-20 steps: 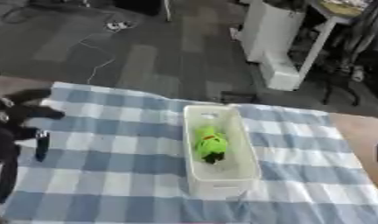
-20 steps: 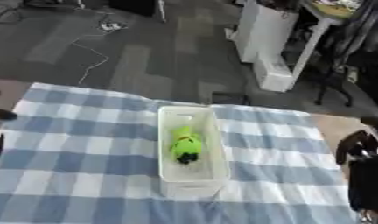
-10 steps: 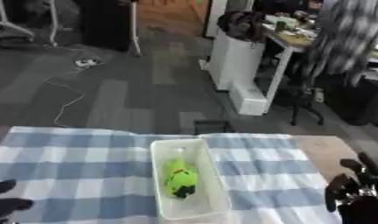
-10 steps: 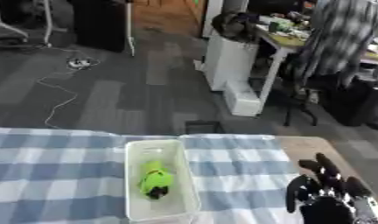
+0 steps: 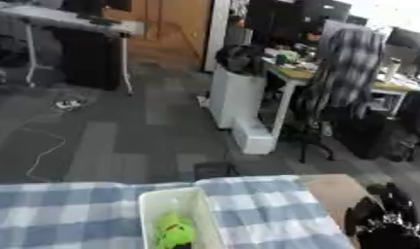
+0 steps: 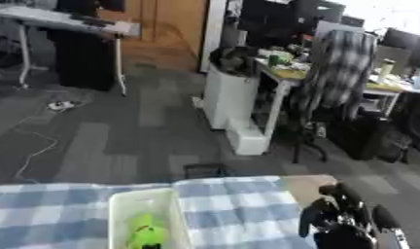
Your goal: Pick up objects on the table and place them in the box.
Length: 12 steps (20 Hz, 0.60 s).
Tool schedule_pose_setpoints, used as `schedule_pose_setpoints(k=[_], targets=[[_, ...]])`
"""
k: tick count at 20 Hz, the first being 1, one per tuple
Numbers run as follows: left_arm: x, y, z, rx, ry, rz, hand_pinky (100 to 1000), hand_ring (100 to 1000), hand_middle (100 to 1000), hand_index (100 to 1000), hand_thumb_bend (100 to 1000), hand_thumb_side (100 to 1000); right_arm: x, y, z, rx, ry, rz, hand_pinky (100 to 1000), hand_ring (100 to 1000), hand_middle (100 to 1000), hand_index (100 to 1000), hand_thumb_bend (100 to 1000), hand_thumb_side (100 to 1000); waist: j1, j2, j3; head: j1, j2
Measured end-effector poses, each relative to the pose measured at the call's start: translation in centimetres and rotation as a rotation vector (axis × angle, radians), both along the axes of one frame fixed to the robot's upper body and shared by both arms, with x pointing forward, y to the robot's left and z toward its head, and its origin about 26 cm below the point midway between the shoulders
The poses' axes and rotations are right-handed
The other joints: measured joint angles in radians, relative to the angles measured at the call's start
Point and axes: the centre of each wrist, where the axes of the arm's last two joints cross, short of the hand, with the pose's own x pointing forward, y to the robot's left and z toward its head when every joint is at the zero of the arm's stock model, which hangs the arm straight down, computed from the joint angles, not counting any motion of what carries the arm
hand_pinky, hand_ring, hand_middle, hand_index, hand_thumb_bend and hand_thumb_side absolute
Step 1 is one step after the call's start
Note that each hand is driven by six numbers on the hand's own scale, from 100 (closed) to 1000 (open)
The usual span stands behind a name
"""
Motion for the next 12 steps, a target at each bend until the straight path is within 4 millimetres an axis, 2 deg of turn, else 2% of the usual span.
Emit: schedule_pose_setpoints(k=[2, 4, 8, 12], targets=[[0.9, 0.0, 3.1, 0.009, -0.110, -0.016, 692, 634, 678, 666, 114, 967, 1.0, 1.9, 3.0, 0.104, -0.119, 0.037, 400, 475, 588, 700, 100, 995, 0.008, -0.008, -0.002, -0.026, -0.025], [1.2, 0.1, 5.1, 0.016, -0.174, -0.021, 675, 630, 674, 665, 115, 967, 1.5, 3.5, 4.9, 0.208, -0.193, 0.066, 395, 470, 584, 701, 100, 996, 0.011, -0.006, -0.004, -0.036, -0.037], [1.3, 0.4, 5.7, 0.029, -0.202, -0.017, 650, 621, 673, 665, 115, 967, 1.8, 5.0, 5.5, 0.300, -0.208, 0.083, 382, 465, 584, 707, 100, 997, -0.003, 0.009, -0.011, -0.035, -0.053], [1.3, 0.5, 5.7, 0.038, -0.205, -0.013, 630, 622, 674, 666, 115, 969, 1.8, 5.6, 5.4, 0.305, -0.205, 0.101, 376, 466, 583, 699, 100, 982, -0.004, 0.013, -0.016, -0.028, -0.068]])
